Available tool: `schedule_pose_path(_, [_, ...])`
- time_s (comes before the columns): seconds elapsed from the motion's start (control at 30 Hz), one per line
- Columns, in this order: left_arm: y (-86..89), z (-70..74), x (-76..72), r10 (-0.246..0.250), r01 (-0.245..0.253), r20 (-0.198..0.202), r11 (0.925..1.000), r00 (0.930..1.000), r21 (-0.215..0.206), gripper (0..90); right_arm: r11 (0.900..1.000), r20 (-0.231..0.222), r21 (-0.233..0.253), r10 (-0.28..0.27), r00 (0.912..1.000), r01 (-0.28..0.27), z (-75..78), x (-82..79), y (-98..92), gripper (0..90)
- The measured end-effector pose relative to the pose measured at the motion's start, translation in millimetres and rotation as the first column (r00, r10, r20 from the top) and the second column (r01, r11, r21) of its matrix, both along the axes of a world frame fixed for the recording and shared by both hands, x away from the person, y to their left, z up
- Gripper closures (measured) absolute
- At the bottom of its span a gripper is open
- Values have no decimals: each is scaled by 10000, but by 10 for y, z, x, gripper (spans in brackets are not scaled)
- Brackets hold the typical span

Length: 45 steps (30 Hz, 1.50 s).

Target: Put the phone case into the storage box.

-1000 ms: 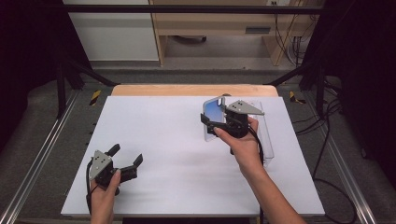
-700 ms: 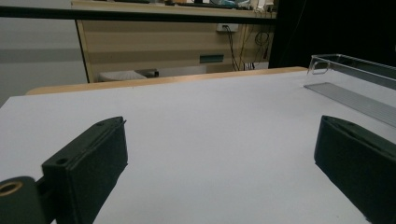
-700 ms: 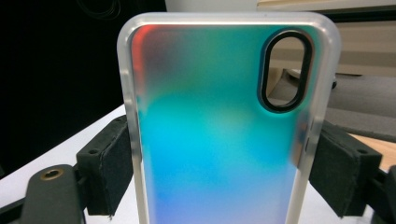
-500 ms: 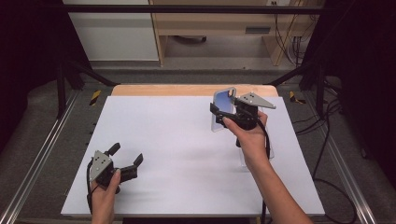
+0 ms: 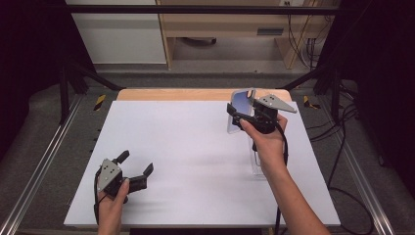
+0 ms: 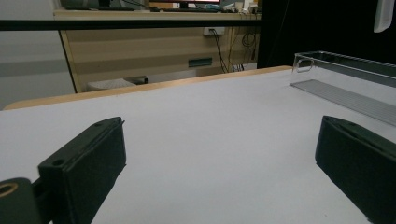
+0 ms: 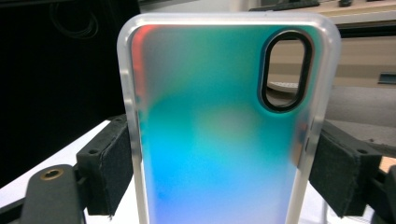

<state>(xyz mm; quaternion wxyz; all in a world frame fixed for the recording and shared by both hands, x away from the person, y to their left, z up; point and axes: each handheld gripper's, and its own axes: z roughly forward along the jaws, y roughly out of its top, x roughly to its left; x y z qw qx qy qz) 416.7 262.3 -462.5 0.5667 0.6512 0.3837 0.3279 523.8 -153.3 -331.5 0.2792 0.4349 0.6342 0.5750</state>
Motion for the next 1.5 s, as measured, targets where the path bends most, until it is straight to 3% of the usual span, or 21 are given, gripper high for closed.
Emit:
schedule_pose_path(0.43, [-47,-19,-42,-157,157,3,9999,9999,45,16,9960,55,-191,-871,9962,872,17,186,-203,177])
schedule_pose_path(0.53, [-49,-28,-42,-182,181,21,9990,9998,416,15,9940,68,-245,-1066,9943,1067,1,226,-269,177])
schedule_pose_path(0.67, [-23,-40,-43,-112,113,-46,9999,9999,111,16,9905,43,-158,-1369,9906,1369,-1,256,-350,177])
schedule_pose_path(0.97, [7,-45,-40,-32,32,-18,9999,10000,128,15,9849,25,-242,-1713,9852,1713,19,310,-422,177])
schedule_pose_path(1.2, [2,-45,-38,-14,14,7,9997,10000,241,16,9813,-38,-618,-1830,9831,1824,45,381,-468,177])
schedule_pose_path(1.5, [21,-27,-58,23,-23,74,10000,10000,83,16,9716,-189,-636,-2295,9731,2279,-59,549,-529,177])
